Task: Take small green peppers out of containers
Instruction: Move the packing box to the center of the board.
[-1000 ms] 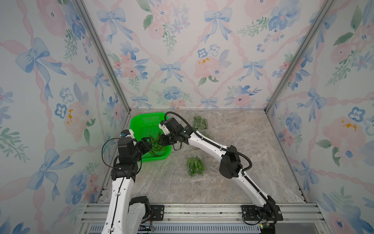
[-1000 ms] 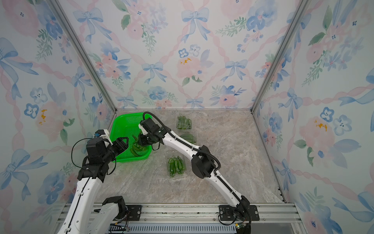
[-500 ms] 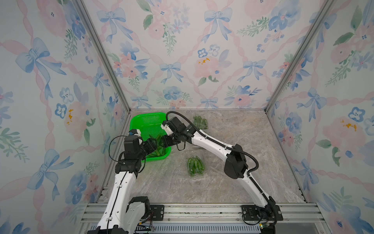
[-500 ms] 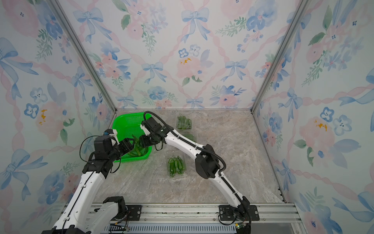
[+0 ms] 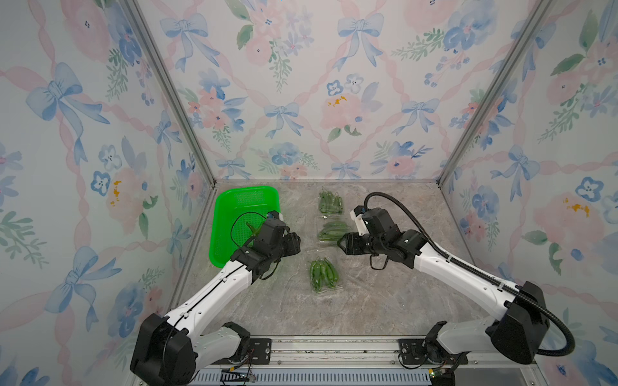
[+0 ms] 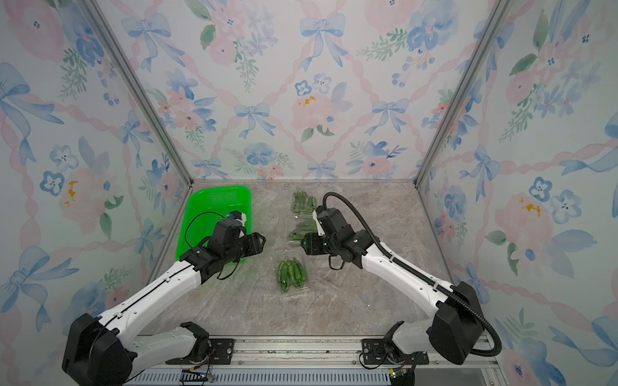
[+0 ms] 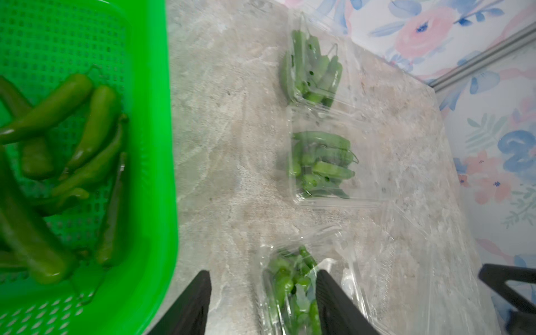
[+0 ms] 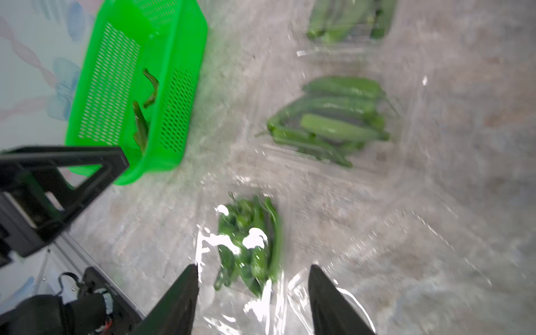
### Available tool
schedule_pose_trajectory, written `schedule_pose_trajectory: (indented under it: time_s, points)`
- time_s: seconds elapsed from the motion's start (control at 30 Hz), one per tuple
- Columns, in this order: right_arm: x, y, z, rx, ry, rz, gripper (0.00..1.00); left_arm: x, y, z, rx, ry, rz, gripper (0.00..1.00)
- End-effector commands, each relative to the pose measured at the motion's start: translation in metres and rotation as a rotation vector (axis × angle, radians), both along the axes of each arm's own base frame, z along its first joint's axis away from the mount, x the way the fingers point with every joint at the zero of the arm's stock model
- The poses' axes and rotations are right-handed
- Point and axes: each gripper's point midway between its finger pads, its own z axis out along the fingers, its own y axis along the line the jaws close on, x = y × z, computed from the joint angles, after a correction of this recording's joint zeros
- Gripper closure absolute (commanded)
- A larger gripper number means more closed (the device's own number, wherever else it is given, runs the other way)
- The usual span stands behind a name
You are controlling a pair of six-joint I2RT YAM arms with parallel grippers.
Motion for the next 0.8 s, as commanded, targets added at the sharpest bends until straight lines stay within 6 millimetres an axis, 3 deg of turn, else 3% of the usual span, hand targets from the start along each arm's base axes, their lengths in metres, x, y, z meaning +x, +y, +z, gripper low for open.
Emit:
schedule_pose_trajectory:
  time_s: [0.0, 0.13, 0.27, 0.47, 0.77]
  points:
    - [-0.021, -0.023, -0.015, -0.026, 0.051, -0.059, 0.39, -0.002, -0.026, -0.008, 0.028, 0.02, -0.03, 0.39]
    - [-0.05, -0.037, -0.032, -0.043, 0.146, -0.031, 0.38, -0.009, -0.05, -0.019, 0.044, 0.032, -0.066, 0.39]
    - [-0.077, -0.035, -0.054, -0.043, 0.263, 0.036, 0.41, -0.009, -0.044, -0.015, 0.052, 0.002, -0.049, 0.38]
    - [-0.097, -0.027, -0.085, -0.051, 0.325, 0.034, 0.54, -0.007, -0.028, -0.021, 0.054, 0.015, -0.027, 0.38]
    - [-0.111, -0.016, -0.113, -0.077, 0.351, 0.052, 0.54, -0.01, -0.022, -0.032, 0.053, 0.034, -0.027, 0.37]
